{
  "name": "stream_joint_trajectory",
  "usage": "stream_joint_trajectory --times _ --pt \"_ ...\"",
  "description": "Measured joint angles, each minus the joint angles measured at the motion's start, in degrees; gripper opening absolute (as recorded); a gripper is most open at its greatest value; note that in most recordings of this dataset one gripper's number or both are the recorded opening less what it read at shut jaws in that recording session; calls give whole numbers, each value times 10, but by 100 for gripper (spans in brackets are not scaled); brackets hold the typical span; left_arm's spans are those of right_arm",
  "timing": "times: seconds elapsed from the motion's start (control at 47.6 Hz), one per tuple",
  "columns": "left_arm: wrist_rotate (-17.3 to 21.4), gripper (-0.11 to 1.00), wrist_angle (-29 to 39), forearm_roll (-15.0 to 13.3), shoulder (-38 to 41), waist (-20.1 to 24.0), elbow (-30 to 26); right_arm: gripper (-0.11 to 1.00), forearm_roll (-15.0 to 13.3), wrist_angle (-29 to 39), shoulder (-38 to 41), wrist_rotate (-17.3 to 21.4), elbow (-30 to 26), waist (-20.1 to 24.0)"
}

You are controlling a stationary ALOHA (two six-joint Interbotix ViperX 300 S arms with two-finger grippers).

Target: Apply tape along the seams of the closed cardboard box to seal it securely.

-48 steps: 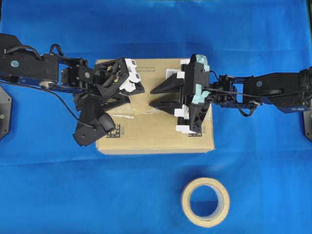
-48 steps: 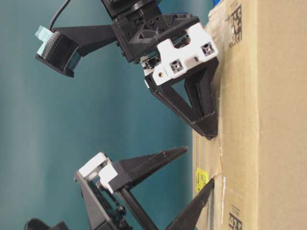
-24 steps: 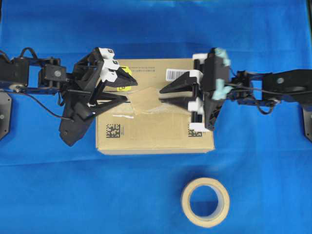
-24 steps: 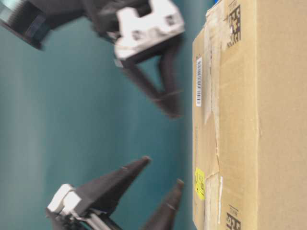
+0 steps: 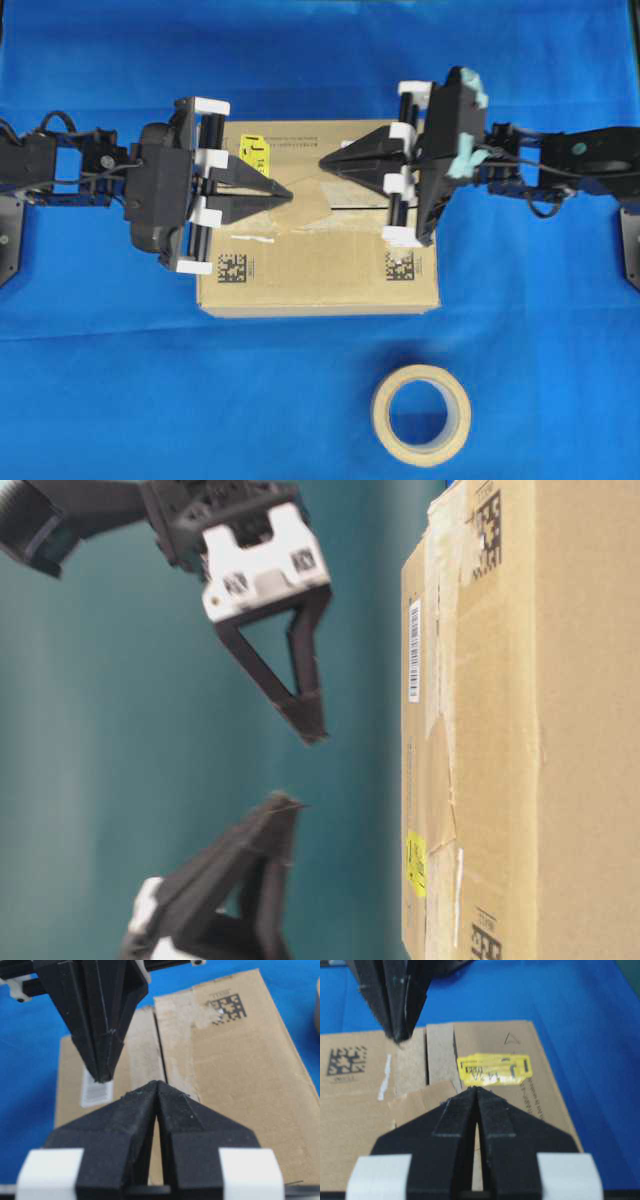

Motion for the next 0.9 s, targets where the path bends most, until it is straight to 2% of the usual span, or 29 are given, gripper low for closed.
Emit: stream_joint_trajectory --times 0.105,0.315,0.903 --pt "-18 0 -29 0 28 0 9 0 -1 0 31 0 -15 0" --pt "-19 0 -72 -2 81 4 11 0 -2 5 74 1 -46 4" --pt "-20 0 -84 -3 130 18 9 0 -4 19 108 4 -62 12"
